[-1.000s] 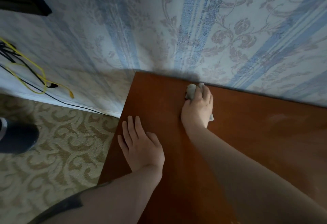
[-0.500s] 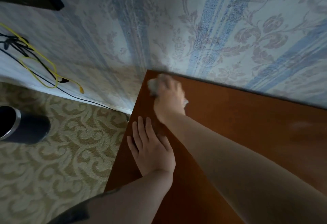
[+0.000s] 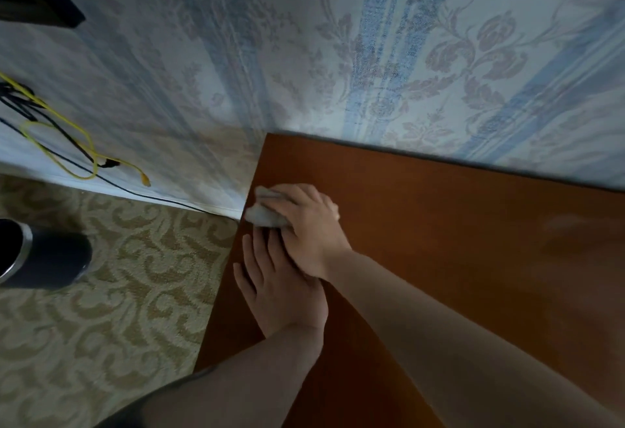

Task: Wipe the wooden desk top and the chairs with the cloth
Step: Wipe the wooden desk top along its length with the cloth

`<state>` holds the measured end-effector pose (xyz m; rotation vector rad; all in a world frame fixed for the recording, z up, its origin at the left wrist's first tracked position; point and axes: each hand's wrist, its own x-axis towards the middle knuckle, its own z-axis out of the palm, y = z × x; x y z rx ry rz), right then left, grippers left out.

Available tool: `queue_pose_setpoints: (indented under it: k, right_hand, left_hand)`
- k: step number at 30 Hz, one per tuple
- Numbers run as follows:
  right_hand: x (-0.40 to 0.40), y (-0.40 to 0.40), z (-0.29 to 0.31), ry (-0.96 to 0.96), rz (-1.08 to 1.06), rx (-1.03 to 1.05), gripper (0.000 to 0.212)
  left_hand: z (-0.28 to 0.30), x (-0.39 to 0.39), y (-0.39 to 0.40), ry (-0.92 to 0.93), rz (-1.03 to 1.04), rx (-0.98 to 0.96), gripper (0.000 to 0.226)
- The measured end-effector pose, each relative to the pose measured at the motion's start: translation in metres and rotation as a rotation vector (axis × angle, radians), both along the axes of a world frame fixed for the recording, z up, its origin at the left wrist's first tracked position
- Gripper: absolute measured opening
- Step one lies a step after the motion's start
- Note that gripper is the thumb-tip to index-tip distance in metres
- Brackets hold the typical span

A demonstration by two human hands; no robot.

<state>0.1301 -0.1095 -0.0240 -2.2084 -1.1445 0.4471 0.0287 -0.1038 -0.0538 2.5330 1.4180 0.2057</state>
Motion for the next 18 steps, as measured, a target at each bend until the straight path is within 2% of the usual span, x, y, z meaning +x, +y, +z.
queue_pose_setpoints:
  k: [3,6,10,11,14,16,18]
  right_hand:
    - [0.000,-0.086,-0.006,-0.136,-0.293,-0.057,0.052]
    - [0.015,-0.116,-0.002,-0.306,-0.203,-0.204,0.051]
    - [0.009,-0.082,0.010,-0.147,-0.573,-0.264,0.056]
    - [-0.007,-0.078,0.010,-0.131,-0.550,-0.264,0.058]
    - [-0.061,-0.096,0.009,-0.149,-0.179,-0.241,0.059]
    - [-0.065,-0.135,0.009,-0.217,-0.016,-0.208,0.057]
    - [-0.049,-0.177,0.003,-0.283,-0.035,-0.248,0.057]
  left_hand:
    - [0.003,0.000,-0.001,-0.045,0.010,-0.039,0.055]
    - [0.009,-0.001,-0.003,-0.059,0.016,-0.066,0.053]
    - [0.013,-0.001,-0.001,-0.057,0.024,-0.113,0.051]
    - [0.013,-0.002,-0.001,-0.072,0.022,-0.114,0.051]
    - [0.015,-0.004,0.000,-0.146,0.006,-0.149,0.049]
    - [0.017,-0.008,0.000,-0.215,-0.018,-0.172,0.048]
    - [0.019,-0.016,-0.004,-0.267,-0.112,-0.183,0.049]
